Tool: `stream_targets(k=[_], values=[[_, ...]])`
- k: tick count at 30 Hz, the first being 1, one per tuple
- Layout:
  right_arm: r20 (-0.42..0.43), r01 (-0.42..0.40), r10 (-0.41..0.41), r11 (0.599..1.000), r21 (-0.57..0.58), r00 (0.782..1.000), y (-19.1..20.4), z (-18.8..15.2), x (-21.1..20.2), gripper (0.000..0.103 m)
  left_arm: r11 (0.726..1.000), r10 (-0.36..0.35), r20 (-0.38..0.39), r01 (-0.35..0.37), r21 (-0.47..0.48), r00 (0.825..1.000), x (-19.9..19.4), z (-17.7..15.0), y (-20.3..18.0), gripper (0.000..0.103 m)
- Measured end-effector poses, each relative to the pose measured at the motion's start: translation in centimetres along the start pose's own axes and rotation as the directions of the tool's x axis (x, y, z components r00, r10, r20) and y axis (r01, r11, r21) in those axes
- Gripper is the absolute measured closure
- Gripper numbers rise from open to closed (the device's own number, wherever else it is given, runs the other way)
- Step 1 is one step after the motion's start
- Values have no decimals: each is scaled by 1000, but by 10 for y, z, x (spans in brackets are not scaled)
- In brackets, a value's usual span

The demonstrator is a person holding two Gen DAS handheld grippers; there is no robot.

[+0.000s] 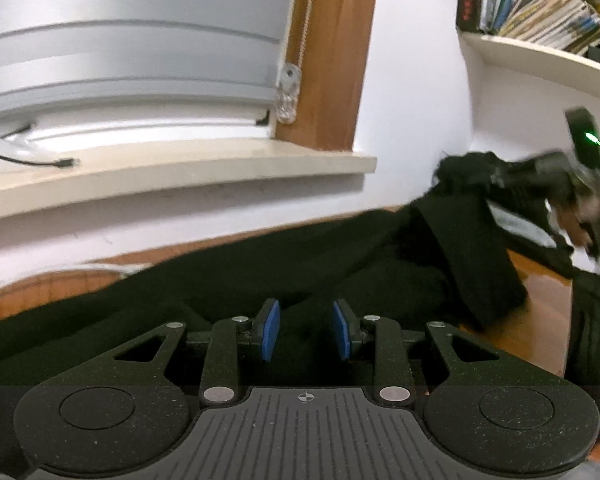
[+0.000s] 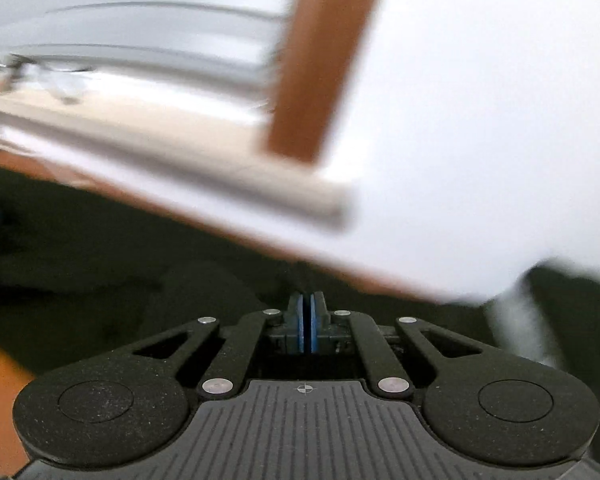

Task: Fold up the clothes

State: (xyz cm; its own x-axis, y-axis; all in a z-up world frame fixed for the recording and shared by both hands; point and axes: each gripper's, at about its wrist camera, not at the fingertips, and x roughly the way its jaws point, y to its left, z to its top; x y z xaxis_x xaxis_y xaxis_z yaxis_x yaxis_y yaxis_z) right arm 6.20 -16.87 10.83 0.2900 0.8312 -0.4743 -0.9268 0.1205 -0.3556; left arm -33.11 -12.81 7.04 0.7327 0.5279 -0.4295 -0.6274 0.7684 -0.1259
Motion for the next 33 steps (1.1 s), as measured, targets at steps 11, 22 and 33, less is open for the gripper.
stream_targets(k=[11, 22, 33], values=[[-113, 227, -217, 970, 82, 970, -56, 0, 94, 57, 985, 156, 15, -154, -75, 988, -44, -5, 56, 71], [-91, -56, 72, 984, 171, 993, -6, -54, 72, 37, 951, 270, -30, -272, -150, 962, -68, -25, 102, 71], [-154, -149, 174, 976, 158, 973, -3, -78, 60, 65, 957, 239, -27, -241, -164, 971, -61, -33, 95, 71]])
